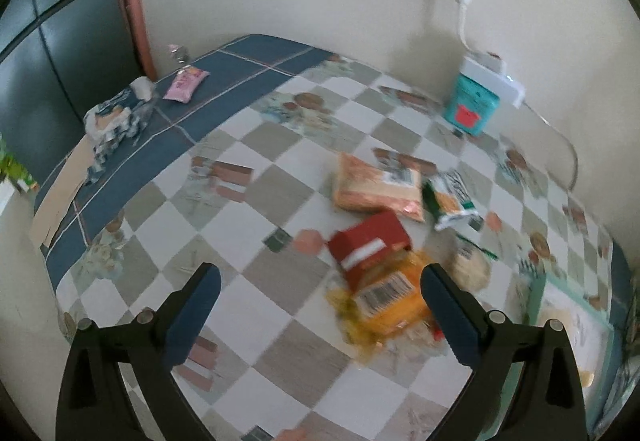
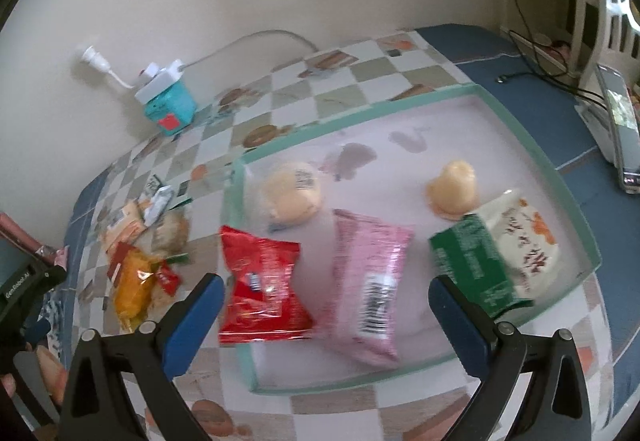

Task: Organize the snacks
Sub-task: 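Move both tools back over the remaining snacks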

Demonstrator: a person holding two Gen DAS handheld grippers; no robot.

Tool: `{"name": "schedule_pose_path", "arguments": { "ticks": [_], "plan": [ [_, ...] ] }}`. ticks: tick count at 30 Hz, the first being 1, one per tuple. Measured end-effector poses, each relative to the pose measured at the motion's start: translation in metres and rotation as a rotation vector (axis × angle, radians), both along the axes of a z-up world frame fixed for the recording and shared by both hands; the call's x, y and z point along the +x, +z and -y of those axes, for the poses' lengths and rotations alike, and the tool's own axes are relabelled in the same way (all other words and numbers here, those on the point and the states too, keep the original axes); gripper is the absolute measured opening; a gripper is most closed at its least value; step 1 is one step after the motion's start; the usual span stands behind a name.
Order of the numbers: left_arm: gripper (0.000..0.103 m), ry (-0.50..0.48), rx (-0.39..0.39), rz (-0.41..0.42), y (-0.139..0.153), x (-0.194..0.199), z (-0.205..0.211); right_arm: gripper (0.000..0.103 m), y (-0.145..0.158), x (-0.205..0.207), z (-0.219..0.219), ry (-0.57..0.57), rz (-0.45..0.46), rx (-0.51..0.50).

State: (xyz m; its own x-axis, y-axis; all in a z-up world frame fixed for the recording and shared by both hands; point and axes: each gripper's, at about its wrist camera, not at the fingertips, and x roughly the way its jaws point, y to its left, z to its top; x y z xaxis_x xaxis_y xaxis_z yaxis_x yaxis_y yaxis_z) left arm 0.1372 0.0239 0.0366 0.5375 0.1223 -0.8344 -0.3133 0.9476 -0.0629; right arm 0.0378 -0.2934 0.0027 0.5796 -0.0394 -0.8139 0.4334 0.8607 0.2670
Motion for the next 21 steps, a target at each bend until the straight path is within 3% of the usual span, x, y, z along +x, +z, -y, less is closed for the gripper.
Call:
{"name": "schedule_pose_path", "arguments": {
  "ticks": [13,21],
  "plan": [
    [0.100,0.175,-0.121,-0.017,-0.020,-0.001,-0.091,0.103,0.022,0.034,-0.068,0.136,0.011,-0.076],
    [0.100,0.058,-0.100,-0.005,-0.016,0.035,-0.113,0.103,0.049,0.087,-0.112,0.268,-0.007,-0.116]
  ]
}}
